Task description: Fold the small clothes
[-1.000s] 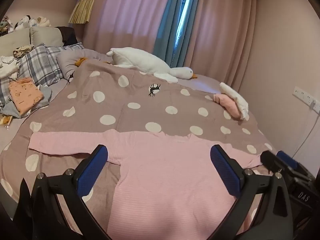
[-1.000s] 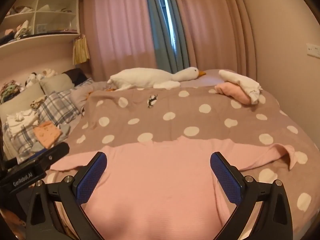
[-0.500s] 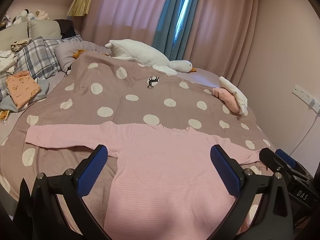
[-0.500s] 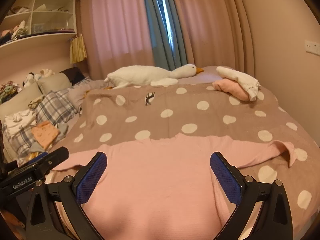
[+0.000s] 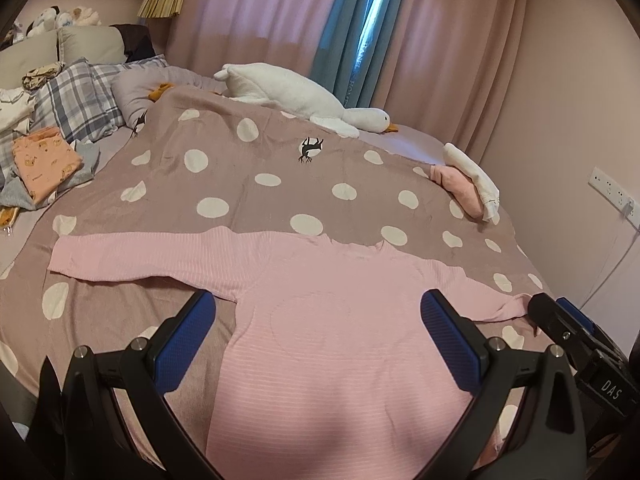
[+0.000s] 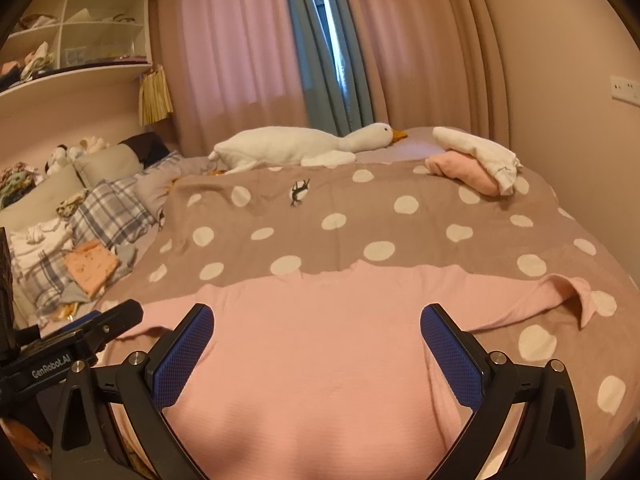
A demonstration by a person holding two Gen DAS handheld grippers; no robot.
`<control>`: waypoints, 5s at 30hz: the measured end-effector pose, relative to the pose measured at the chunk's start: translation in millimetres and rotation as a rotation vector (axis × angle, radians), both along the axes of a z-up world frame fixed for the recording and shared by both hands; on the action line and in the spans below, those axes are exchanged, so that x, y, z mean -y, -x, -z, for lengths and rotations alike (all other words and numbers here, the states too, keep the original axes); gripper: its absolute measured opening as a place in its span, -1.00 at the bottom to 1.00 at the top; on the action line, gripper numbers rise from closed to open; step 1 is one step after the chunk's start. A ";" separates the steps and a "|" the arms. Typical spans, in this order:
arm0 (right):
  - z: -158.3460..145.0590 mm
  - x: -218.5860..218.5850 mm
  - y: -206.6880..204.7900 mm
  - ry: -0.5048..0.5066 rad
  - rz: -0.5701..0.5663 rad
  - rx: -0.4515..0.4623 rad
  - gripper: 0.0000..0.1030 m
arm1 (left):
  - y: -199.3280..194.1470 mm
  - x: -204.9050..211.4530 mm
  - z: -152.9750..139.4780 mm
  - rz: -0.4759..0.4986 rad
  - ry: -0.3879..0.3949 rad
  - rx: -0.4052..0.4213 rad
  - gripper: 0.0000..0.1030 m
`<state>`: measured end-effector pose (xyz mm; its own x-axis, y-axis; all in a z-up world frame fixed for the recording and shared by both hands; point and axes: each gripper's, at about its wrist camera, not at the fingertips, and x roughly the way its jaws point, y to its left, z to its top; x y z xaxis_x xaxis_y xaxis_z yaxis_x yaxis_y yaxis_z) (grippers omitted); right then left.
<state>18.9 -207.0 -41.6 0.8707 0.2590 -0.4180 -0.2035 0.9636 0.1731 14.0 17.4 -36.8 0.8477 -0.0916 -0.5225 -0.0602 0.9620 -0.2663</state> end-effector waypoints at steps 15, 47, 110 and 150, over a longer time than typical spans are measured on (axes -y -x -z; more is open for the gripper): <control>1.5 -2.2 -2.4 -0.007 -0.013 -0.013 0.98 | -1.6 -2.2 3.4 0.011 0.014 -0.023 0.99; 13.1 -5.0 -14.8 -0.012 -0.029 -0.058 0.98 | -17.1 -6.7 28.3 0.005 0.027 -0.073 0.99; -15.7 -17.2 -20.2 -0.023 -0.045 -0.023 0.98 | -20.6 -12.2 2.6 0.049 0.077 -0.048 0.99; -21.0 48.7 -19.5 -0.119 0.122 0.029 0.98 | -40.9 75.2 -17.1 0.250 -0.058 -0.050 0.98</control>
